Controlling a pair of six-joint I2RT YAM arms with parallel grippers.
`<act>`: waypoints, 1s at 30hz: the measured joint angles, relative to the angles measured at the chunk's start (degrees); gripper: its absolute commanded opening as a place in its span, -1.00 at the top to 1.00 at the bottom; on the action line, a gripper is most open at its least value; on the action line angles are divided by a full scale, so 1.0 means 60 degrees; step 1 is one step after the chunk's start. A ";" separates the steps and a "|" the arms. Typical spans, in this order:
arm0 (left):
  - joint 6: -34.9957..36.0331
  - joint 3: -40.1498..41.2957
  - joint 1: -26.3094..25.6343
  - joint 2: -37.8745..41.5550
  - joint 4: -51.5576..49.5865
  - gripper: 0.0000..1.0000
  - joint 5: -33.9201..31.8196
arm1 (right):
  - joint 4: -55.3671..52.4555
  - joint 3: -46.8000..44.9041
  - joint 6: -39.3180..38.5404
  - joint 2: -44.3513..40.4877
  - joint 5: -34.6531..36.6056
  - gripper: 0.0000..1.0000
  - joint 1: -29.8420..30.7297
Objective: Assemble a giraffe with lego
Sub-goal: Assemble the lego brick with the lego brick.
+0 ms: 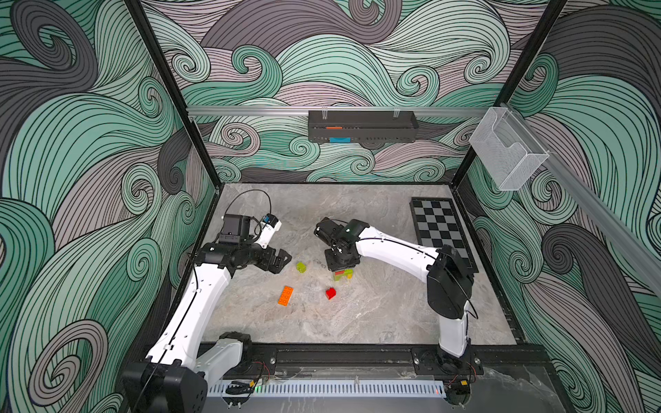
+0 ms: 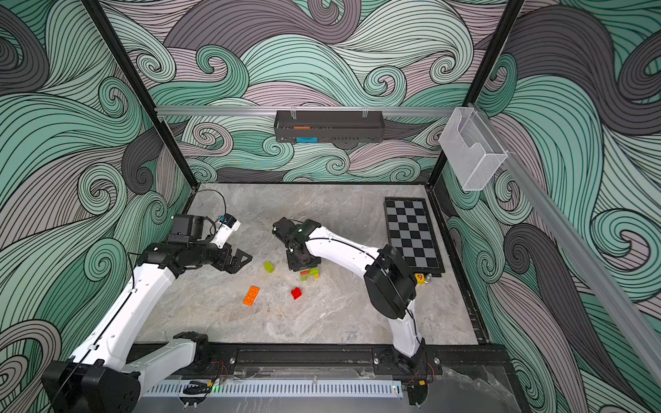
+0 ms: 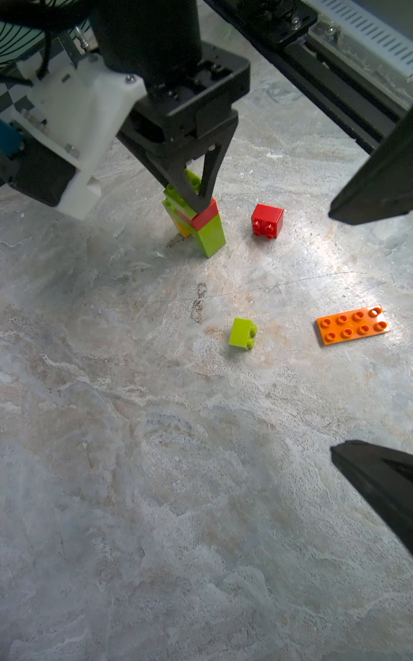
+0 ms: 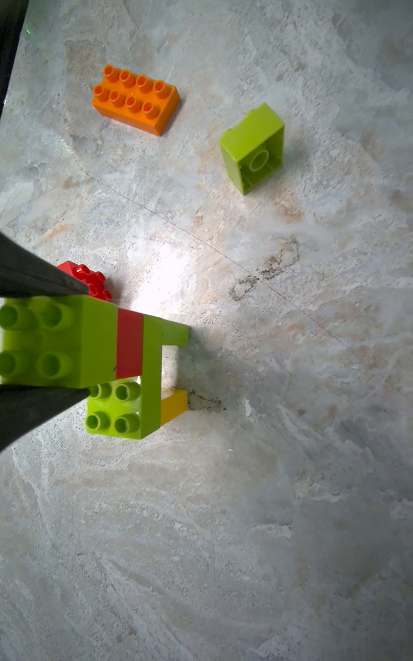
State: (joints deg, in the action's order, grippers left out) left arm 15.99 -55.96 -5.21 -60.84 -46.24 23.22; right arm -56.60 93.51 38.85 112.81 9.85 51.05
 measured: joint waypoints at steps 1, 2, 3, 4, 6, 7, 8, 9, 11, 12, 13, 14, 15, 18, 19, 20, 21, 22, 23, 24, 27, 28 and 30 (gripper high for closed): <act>0.0000 0.0004 0.0000 0.0000 0.0000 -0.97 0.0000 | 0.0091 -0.0058 0.0069 -0.0022 -0.0007 0.65 -0.0015; 0.0000 0.0004 0.0000 0.0000 0.0000 -0.97 0.0000 | 0.0178 -0.0149 0.0142 -0.0069 -0.0007 0.65 -0.0022; 0.0000 0.0000 0.0000 0.0000 0.0000 -0.97 0.0000 | 0.0299 -0.0273 0.0211 -0.0142 -0.0007 0.65 -0.0022; 0.0000 0.0000 0.0000 0.0000 0.0000 -0.97 0.0000 | 0.0415 -0.0393 0.0295 -0.0219 -0.0011 0.65 -0.0022; 0.0000 0.0004 0.0000 0.0000 0.0000 -0.97 0.0000 | 0.0663 -0.0627 0.0463 -0.0382 -0.0022 0.64 -0.0026; 0.0000 0.0004 0.0000 0.0000 0.0000 -0.97 0.0000 | 0.0765 -0.0703 0.0535 -0.0448 -0.0018 0.64 -0.0022; 0.0000 0.0004 0.0000 0.0000 0.0000 -0.97 0.0000 | 0.0827 -0.0758 0.0586 -0.0495 -0.0011 0.63 -0.0015; 0.0000 0.0004 0.0000 0.0000 0.0000 -0.97 0.0000 | 0.0863 -0.0790 0.0623 -0.0525 -0.0004 0.62 0.0000; 0.0000 0.0004 0.0000 0.0000 0.0000 -0.97 0.0000 | 0.0874 -0.0809 0.0619 -0.0546 0.0036 0.61 0.0036; 0.0000 0.0004 0.0000 0.0000 0.0000 -0.97 0.0000 | 0.0878 -0.0801 0.0586 -0.0550 0.0033 0.60 0.0058; 0.0000 0.0004 0.0000 0.0000 0.0000 -0.97 0.0000 | 0.0874 -0.0794 0.0543 -0.0546 0.0036 0.60 0.0080; 0.0000 0.0004 0.0000 0.0000 0.0000 -0.97 0.0000 | 0.0867 -0.0783 0.0481 -0.0546 0.0036 0.60 0.0087; 0.0000 0.0004 0.0000 0.0000 0.0000 -0.97 0.0000 | 0.0867 -0.0776 0.0415 -0.0546 0.0029 0.60 0.0087; 0.0000 0.0004 0.0000 0.0000 0.0000 -0.97 0.0000 | 0.0871 -0.0776 0.0259 -0.0557 -0.0022 0.60 0.0058; 0.0000 0.0000 0.0000 0.0000 0.0000 -0.97 0.0000 | 0.0867 -0.0772 0.0171 -0.0557 -0.0029 0.59 0.0055; 0.0000 0.0004 0.0000 0.0000 0.0000 -0.97 0.0000 | 0.0856 -0.0761 0.0109 -0.0561 -0.0036 0.60 0.0055; 0.0000 0.0004 0.0000 0.0000 0.0000 -0.97 0.0004 | 0.0827 -0.0747 0.0007 -0.0561 -0.0036 0.60 0.0055; 0.0000 0.0004 0.0000 0.0000 0.0000 -0.97 0.0000 | 0.0794 -0.0725 -0.0095 -0.0561 -0.0036 0.60 0.0058; 0.0000 0.0004 0.0000 0.0000 0.0000 -0.97 0.0000 | 0.0769 -0.0714 -0.0175 -0.0561 -0.0036 0.60 0.0058; 0.0000 0.0004 0.0000 -0.0004 0.0000 -0.97 0.0004 | 0.0732 -0.0703 -0.0259 -0.0561 -0.0036 0.60 0.0058; 0.0000 0.0004 0.0000 -0.0004 0.0000 -0.97 0.0004 | 0.0616 -0.0667 -0.0455 -0.0561 -0.0025 0.60 0.0058; 0.0000 0.0000 0.0000 -0.0004 0.0000 -0.97 0.0004 | 0.0579 -0.0667 -0.0470 -0.0561 -0.0015 0.60 0.0058; 0.0000 0.0000 0.0000 -0.0004 0.0000 -0.97 0.0004 | 0.0565 -0.0663 -0.0495 -0.0561 -0.0004 0.58 0.0058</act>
State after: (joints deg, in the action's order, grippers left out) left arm 15.99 -55.96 -5.21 -60.86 -46.24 23.24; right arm -53.21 89.54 35.88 109.45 9.82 51.40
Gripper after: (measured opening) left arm 0.987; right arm 0.348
